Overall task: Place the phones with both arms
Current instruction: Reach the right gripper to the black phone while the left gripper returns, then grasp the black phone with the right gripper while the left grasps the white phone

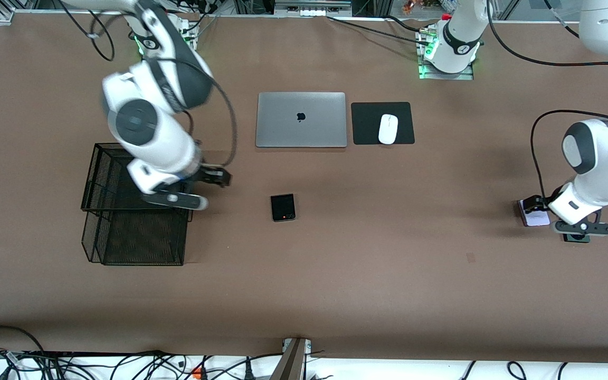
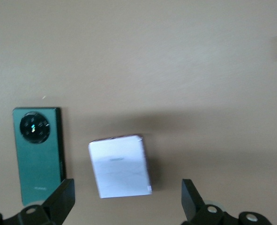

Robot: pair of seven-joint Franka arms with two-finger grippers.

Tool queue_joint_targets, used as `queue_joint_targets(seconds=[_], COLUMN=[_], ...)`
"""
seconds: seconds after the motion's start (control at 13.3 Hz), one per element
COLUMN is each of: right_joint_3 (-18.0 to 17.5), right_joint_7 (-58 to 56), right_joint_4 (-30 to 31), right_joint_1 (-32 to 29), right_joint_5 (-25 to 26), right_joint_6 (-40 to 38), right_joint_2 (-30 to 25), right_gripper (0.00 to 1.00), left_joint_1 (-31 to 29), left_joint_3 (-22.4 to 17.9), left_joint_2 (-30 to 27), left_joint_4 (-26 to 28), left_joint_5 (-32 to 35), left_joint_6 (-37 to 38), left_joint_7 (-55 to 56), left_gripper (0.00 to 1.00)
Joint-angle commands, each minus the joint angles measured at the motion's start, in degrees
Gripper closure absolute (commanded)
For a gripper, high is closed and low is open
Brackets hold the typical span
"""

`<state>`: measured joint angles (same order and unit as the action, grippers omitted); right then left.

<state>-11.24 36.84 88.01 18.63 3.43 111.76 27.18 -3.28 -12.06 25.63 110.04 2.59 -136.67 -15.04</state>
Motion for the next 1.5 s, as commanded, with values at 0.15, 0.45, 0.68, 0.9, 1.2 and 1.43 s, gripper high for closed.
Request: queue_joint_targets(seconds=[0.15, 0.45, 0.68, 0.9, 1.2, 1.43], right_joint_3=[0.43, 0.52, 0.7, 0.78, 1.4, 1.4], right_joint_7=[2.45, -1.04, -4.67, -4.76, -4.76, -4.49], right_joint_4=[-0.73, -0.73, -0.73, -0.73, -0.65, -0.65], right_joint_1=[8.35, 10.9, 10.9, 10.9, 10.9, 10.9], right_joint_5=[0.7, 5.07, 8.09, 8.87, 10.71, 12.83], right_joint_6=[16.17, 24.2, 24.73, 32.52, 34.75, 34.84], right_joint_2=[10.76, 16.5, 18.16, 20.62, 21.95, 22.56], right_gripper=[0.0, 0.0, 0.0, 0.0, 0.0, 0.0], left_joint_1=[-4.62, -16.64, -20.27, -20.8, -20.71, -20.45], left_joint_3=[2.12, 12.82, 15.84, 15.92, 15.92, 15.92], left_joint_2=[2.4, 5.47, 7.06, 7.94, 9.08, 9.17], left_joint_4=[5.35, 5.62, 5.62, 5.71, 5.54, 5.01], left_joint_5=[0.66, 0.31, 0.31, 0.22, -1.36, -1.45], left_joint_6=[-10.52, -15.19, -16.7, -18.27, -19.51, -19.34], left_joint_7=[-0.34, -0.34, -0.26, 0.53, 0.89, 2.73], left_gripper=[0.0, 0.0, 0.0, 0.0, 0.11, 0.66])
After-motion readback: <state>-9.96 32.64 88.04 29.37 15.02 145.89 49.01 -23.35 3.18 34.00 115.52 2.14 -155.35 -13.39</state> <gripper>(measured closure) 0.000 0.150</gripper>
